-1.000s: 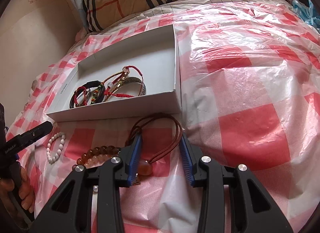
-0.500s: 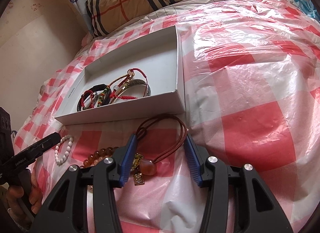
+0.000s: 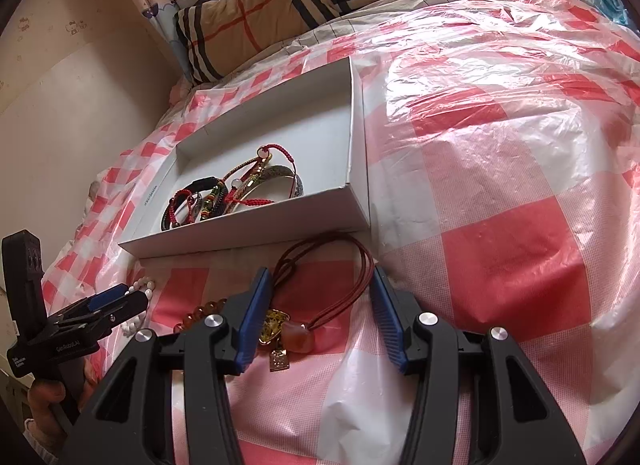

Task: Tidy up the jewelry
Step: 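Move the left gripper to the white bead bracelet while the right approaches the brown cord necklace, then grasp the white bead bracelet with the left gripper while the right grasps the brown cord necklace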

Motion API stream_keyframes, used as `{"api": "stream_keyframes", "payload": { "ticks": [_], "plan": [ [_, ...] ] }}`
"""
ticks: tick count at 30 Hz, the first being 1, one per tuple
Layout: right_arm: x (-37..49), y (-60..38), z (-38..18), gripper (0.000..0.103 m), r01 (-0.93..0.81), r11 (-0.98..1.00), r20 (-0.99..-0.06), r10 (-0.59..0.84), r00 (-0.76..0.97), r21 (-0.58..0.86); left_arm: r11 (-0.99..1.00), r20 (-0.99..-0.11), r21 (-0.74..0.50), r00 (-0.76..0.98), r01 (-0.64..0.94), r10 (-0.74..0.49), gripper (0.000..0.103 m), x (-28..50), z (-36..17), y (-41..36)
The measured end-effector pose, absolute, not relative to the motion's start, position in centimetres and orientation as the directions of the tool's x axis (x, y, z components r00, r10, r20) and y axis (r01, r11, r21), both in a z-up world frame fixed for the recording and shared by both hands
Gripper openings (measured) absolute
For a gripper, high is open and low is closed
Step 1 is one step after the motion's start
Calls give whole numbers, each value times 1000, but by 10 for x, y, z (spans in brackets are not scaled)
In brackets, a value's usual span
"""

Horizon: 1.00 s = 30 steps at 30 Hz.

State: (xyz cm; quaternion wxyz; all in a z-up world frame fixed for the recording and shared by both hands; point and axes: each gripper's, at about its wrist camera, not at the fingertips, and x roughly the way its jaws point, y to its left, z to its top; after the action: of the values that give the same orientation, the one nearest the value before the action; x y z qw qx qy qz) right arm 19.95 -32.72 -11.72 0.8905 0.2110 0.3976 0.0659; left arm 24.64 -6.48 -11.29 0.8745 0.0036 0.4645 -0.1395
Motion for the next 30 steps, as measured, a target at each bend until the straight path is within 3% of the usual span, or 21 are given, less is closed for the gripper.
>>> {"api": "stream_keyframes", "payload": {
  "ticks": [9, 15, 17, 19, 30],
  "plan": [
    [199, -315, -114, 46, 68, 940, -718, 206, 665, 333, 960, -817, -114, 525, 257, -238, 91, 240, -114, -64],
    [186, -310, -109, 16, 68, 946, -712, 190, 676, 318, 952, -791, -198, 535, 234, -296, 60, 238, -112, -47],
    [181, -307, -107, 13, 56, 946, -701, 195, 686, 318, 951, -790, -197, 535, 240, -299, 44, 236, -112, -46],
    [179, -306, -106, 12, 41, 945, -697, 210, 685, 325, 944, -790, -211, 525, 253, -317, 35, 235, -113, -45],
    [184, -315, -115, 23, 46, 910, -702, 284, 654, 411, 938, -792, -211, 513, 276, -330, 33, 234, -115, -47]
  ]
}}
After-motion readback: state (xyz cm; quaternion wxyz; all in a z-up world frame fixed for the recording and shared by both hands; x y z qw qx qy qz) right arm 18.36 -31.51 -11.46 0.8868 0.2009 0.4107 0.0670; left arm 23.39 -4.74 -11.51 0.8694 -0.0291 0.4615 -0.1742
